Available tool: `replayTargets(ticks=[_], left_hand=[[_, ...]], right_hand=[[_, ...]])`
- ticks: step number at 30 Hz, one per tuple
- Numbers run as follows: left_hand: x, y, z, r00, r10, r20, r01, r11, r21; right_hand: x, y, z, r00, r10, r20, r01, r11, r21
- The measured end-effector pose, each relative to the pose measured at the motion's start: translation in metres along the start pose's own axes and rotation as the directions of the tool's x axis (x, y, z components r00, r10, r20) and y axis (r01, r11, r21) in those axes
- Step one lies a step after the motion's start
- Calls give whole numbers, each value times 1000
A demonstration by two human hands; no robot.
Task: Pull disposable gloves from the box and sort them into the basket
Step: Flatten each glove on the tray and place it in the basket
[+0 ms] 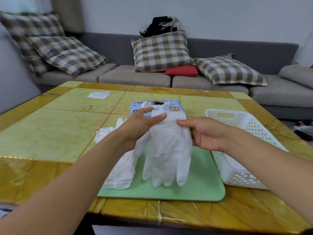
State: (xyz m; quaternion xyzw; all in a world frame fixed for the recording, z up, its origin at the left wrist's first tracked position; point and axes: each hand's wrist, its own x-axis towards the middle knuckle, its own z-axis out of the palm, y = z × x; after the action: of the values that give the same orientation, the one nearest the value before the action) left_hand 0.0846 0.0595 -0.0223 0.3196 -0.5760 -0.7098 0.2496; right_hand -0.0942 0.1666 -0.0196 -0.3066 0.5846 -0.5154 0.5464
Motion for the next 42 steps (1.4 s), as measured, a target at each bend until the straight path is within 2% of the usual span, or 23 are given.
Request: replayTargets(ticks=[2,4,7,9,11,14,16,18,20,23,27,29,30,32,34,36,38,40,42], left_hand=[[13,3,5,993,88,-80,-83,995,63],[22,10,7,963,246,-113,-236,967,96],[23,29,0,890,453,-50,-451,891,55],[19,33,-8,848,530,5,-528,844,96],[14,26,-14,838,542,61,-543,819,186],[12,-2,-23,885,427,183,-465,814,348],[14,-21,-29,910,268,315,-401,756,517],[15,-36,-31,891,91,445,-394,644,656],[12,-44,-26,849,-69,525,-394,578,714],[7,-48,-16,801,-198,565,-387,548,741],[-1,-48,-7,761,-323,563,-414,426,804],[-3,-43,-7,757,-341,557,-416,406,814],[-3,-41,-7,774,-307,553,-415,413,810],[0,-40,-9,841,-174,512,-414,402,817],[4,-43,-15,880,-60,471,-431,315,845],[6,-42,-26,878,-58,475,-446,260,856],[7,-30,-43,888,35,459,-444,331,833],[8,-10,-66,910,268,317,-408,442,799],[5,2,-93,897,419,144,-352,475,807]], right_hand=[[8,-7,-1,996,-62,-68,60,998,-23],[13,-21,-3,970,-231,-81,226,972,-67],[8,-47,-6,861,-507,-39,495,853,-169],[2,-51,-7,803,-595,25,582,775,-248],[0,-42,-9,793,-603,86,583,711,-394],[3,-13,-20,863,-449,230,482,598,-640],[3,9,-27,914,-244,324,401,419,-814],[-1,25,-28,927,-63,371,375,223,-900],[-6,30,-23,924,44,380,373,124,-920],[-14,27,-19,915,129,383,362,158,-919],[-28,19,-13,887,292,357,302,217,-928],[-28,15,-11,895,265,359,283,285,-916],[-25,15,-10,914,187,359,295,299,-907],[-16,19,-9,949,43,314,300,191,-935],[-7,27,-6,957,54,285,285,10,-958],[-1,32,-1,956,128,263,275,-88,-957],[2,26,6,968,68,244,249,-92,-964],[4,22,15,956,-143,256,252,-52,-966],[6,24,41,901,-297,317,343,40,-938]])
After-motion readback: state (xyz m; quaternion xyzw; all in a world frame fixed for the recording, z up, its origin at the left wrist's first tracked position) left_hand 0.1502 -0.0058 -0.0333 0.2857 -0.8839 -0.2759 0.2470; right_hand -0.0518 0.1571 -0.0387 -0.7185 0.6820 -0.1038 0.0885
